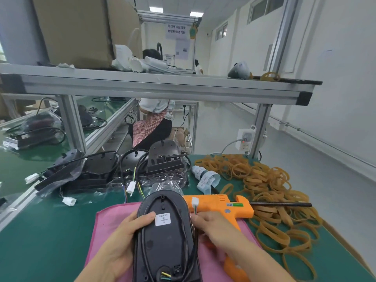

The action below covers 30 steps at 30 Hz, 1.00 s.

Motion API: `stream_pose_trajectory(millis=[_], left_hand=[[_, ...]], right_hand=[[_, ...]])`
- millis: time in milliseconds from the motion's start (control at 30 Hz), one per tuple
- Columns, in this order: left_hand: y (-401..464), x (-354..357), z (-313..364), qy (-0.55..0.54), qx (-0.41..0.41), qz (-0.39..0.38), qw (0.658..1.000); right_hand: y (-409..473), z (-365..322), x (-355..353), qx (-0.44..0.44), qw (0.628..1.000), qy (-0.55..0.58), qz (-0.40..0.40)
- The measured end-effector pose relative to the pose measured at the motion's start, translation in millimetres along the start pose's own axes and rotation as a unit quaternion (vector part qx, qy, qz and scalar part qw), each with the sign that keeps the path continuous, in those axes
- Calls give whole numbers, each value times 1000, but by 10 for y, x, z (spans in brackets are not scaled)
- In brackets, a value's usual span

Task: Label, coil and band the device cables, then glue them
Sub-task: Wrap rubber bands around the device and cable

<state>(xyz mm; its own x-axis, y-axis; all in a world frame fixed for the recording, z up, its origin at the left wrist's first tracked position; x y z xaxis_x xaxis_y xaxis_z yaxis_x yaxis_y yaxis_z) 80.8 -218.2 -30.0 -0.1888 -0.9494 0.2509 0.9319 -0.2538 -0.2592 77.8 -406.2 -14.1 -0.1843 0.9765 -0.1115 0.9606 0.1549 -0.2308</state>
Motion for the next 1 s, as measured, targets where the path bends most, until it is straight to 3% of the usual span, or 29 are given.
stream_pose_trajectory(millis=[133, 267, 400, 533, 667, 733, 833, 900, 1000], left_hand=[[67, 3, 14, 17, -15, -10, 1000], [113, 1, -20, 9, -27, -14, 1000], [130, -20, -45, -9, -15, -11, 1000], [97, 54, 62, -9, 21, -42, 999], [71, 47, 132, 1, 34, -47, 998], [90, 29, 159, 6, 33, -42, 999], [133, 9, 200, 23, 34, -32, 999], [164, 42, 204, 25, 34, -39, 998], [177, 111, 230, 14, 40, -64, 997]], right_hand=[[92, -89, -123, -8, 965, -261, 32], [172, -339, -435, -9, 922, -377, 94], [402, -670, -1002, -80, 822, -514, 231], [777, -520, -1197, -60, 750, -642, 147], [916, -362, -1199, -71, 708, -695, 103], [881, -400, -1211, -96, 734, -661, 126], [738, -514, -1221, -115, 880, -428, 171], [650, -502, -1077, -92, 967, -197, 133], [550, -439, -758, -69, 994, 14, 78]])
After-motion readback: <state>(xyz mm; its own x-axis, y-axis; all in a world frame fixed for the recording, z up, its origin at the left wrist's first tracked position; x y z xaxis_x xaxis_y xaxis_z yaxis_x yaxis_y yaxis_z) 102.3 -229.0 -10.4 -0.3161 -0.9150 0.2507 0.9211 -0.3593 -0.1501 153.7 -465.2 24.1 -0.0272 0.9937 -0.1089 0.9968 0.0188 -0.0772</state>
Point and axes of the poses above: each hand's wrist, its own y-axis towards the middle knuckle, its own x-axis out of the palm, z = x × y, the point moved 6 cm from there along y, towards the middle knuckle, and after that the axes turned 13 degrees about y, right-handed, at the moved point
